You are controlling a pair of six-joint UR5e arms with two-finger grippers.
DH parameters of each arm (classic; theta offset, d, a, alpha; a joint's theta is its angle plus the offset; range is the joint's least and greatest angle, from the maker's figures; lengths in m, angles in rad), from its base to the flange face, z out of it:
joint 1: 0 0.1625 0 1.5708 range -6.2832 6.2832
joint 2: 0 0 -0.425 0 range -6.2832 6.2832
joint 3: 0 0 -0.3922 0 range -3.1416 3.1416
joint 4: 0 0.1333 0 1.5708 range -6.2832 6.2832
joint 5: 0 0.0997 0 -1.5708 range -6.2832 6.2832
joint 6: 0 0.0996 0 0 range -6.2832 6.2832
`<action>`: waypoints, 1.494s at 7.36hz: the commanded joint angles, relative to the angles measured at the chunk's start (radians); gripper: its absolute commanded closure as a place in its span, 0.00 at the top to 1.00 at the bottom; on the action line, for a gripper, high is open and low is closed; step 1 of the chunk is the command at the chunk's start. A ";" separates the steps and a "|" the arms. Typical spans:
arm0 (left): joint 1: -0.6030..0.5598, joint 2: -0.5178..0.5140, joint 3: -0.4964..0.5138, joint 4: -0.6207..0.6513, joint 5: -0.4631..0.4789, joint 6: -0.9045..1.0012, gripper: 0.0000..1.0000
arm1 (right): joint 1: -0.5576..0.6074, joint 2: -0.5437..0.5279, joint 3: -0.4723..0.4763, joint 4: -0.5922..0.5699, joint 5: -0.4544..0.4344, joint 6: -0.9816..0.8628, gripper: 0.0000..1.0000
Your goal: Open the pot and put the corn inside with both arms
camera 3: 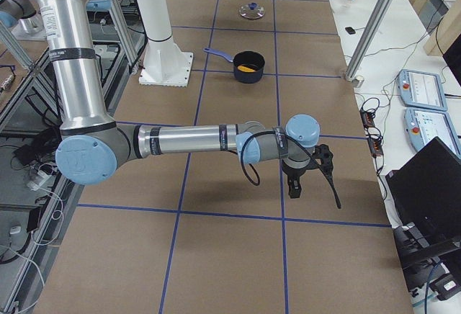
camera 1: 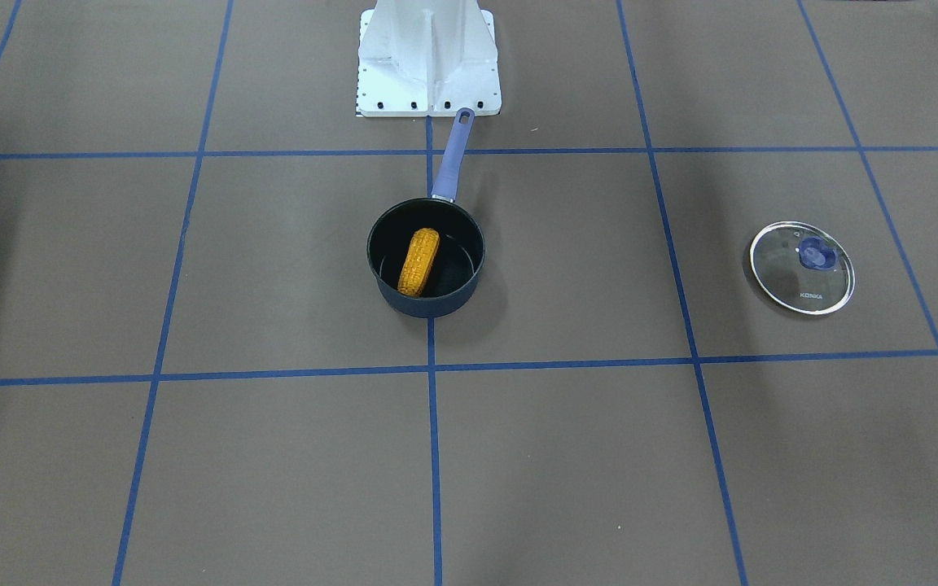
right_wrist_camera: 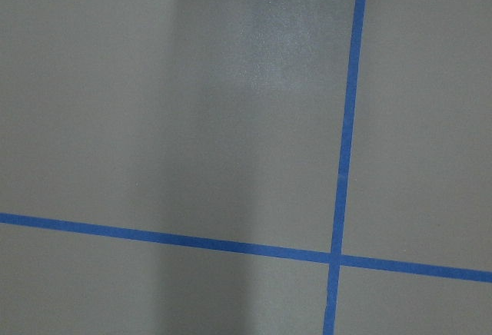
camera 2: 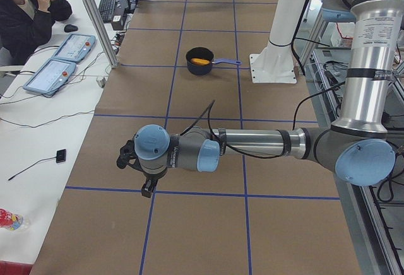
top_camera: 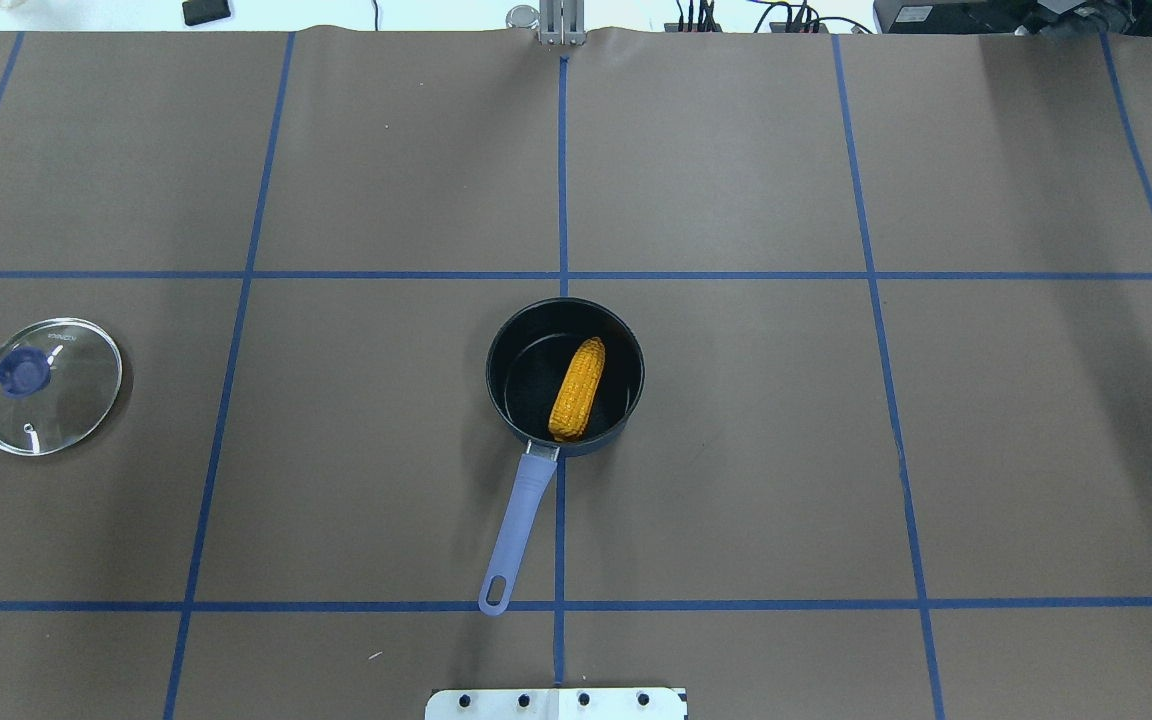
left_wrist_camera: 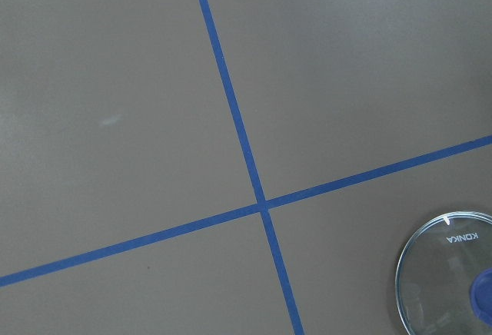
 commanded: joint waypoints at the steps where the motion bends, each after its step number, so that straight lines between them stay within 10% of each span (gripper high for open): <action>1: 0.004 0.054 -0.057 -0.074 0.000 -0.087 0.98 | 0.001 -0.049 0.056 0.004 0.005 0.017 1.00; 11: 0.001 0.069 -0.025 -0.080 0.001 -0.073 0.98 | -0.001 -0.076 0.068 0.005 0.000 0.015 1.00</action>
